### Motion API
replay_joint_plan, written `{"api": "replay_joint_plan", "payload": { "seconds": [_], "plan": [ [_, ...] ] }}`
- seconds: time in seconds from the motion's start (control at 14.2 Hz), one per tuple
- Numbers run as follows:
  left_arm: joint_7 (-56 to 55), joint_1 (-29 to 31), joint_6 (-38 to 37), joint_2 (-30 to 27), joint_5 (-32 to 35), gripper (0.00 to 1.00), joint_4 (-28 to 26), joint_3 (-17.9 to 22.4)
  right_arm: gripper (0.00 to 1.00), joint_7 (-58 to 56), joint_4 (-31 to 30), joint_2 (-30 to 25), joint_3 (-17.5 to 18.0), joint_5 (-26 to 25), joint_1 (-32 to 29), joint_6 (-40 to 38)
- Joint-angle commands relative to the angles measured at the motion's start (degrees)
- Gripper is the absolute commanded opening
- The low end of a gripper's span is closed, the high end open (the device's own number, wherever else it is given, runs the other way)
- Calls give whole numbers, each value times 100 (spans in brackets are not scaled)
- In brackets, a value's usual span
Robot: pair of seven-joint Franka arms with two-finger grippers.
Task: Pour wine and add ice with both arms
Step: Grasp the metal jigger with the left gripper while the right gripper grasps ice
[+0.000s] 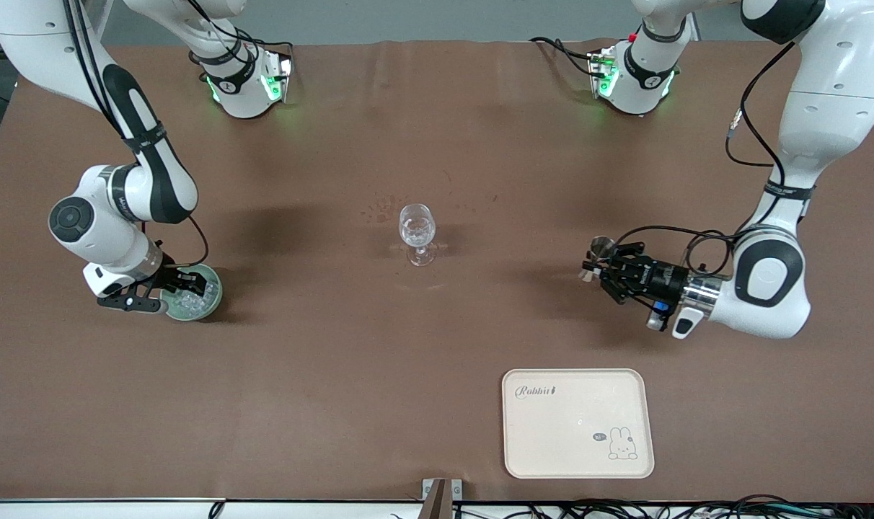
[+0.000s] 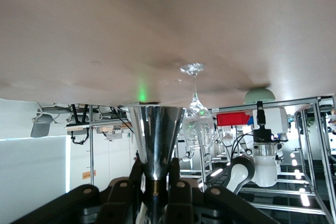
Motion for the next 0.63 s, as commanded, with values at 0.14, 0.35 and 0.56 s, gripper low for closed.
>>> {"api": "replay_joint_plan", "payload": {
  "seconds": [0.14,0.35,0.56],
  "plan": [
    [-932,-14,1319,-227,-144,1,-365,-1105,68,45,155,164,33,65,-48,65],
    [-1934,-487,1944,-454,-144,1,-365,-1353,63,54,146,252,33,65,-30,153],
    [-2822,-953,2366,-701,-153,1,-339,-1388,55,54,146,252,33,65,-21,109]
  ]
}}
